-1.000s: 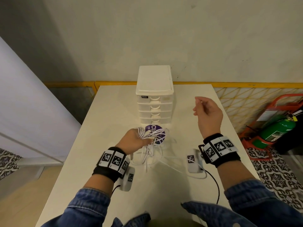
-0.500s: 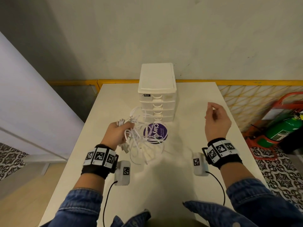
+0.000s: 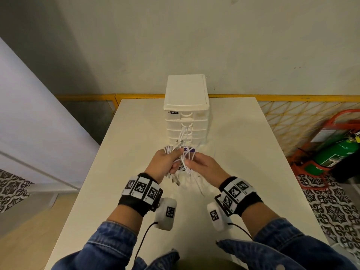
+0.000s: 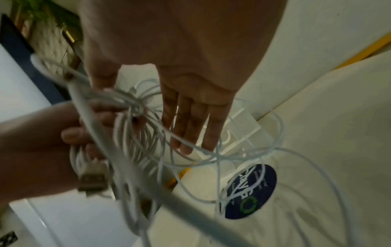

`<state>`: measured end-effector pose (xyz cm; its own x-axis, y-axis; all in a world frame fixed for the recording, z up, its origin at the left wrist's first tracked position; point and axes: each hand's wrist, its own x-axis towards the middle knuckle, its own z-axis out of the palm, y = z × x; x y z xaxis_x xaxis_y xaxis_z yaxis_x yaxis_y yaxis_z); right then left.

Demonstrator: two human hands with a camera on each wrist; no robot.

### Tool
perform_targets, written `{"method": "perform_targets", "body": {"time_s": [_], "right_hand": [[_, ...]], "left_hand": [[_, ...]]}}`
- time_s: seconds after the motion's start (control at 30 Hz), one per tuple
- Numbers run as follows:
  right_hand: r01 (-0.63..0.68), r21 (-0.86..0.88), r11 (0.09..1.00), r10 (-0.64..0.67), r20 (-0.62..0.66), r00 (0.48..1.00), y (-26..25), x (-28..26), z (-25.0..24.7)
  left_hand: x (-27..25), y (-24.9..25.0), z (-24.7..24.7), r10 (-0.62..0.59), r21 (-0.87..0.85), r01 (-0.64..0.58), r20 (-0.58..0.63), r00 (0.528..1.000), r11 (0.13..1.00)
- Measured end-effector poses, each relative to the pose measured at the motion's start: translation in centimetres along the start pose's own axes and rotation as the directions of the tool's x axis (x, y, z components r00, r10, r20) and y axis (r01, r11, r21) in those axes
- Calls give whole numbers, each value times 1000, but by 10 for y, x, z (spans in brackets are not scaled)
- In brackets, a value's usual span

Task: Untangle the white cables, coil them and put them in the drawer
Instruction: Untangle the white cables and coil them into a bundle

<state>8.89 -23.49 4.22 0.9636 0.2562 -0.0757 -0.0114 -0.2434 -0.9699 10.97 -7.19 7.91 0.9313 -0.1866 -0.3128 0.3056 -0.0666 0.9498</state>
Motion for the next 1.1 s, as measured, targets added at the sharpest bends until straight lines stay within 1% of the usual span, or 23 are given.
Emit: {"method": "perform_targets", "body": {"time_s": [0.07, 0.13, 0.2, 0.27, 0.33, 0.4, 0.47, 0.6, 0.73, 0.8, 0.87, 0.93, 1.0, 1.1], "right_hand": [[-17, -3, 1000, 17, 29, 999, -1, 2, -1], [-10, -92, 996, 8, -21, 1000, -3, 3, -2], [-12, -182, 983, -8, -110, 994, -5, 4, -6], [-17, -118, 993, -6, -191, 982, -7, 2, -12], [-17, -43, 999, 6, -247, 969, -4, 3, -15], [-37, -50, 998, 21, -295, 955, 0, 5, -13], [-48, 1, 999, 45, -326, 944, 1, 7, -10], [-53, 197, 979, 122, -355, 927, -6, 6, -10], [-119, 237, 964, 193, -315, 929, -6, 7, -9], [-157, 155, 975, 196, -284, 939, -4, 5, -18], [-136, -10, 991, 130, -245, 961, 0, 1, -29], [-119, -132, 984, 86, -234, 969, 10, -6, -39], [-140, -181, 973, 87, -273, 958, 23, -14, -48], [-175, -221, 959, 102, -307, 946, 42, -25, -56]], "left_hand": [[0, -2, -1, 2, 20, -1, -16, 1000, 1000], [1, -3, -2, -3, 16, 4, -73, 997, 1000], [3, -4, -3, -29, -9, 28, -160, 987, 1000], [6, -3, -8, -35, -20, 31, -235, 971, 999], [8, -1, -12, -20, -13, 17, -277, 961, 1000], [10, 0, -13, -15, -3, 15, -294, 956, 1000], [9, 0, -12, -15, 7, 18, -294, 956, 1000], [7, 1, -11, 22, 71, 1, -320, 947, 997], [10, 1, -16, 32, 56, -12, -368, 929, 998], [12, -1, -22, 28, 28, -19, -383, 923, 999], [13, -2, -31, 22, 8, -20, -409, 912, 1000], [12, -1, -41, 13, -27, -28, -453, 891, 999], [11, 0, -50, -8, -87, -39, -487, 873, 995], [10, 1, -57, -26, -163, -65, -500, 866, 985]]}}
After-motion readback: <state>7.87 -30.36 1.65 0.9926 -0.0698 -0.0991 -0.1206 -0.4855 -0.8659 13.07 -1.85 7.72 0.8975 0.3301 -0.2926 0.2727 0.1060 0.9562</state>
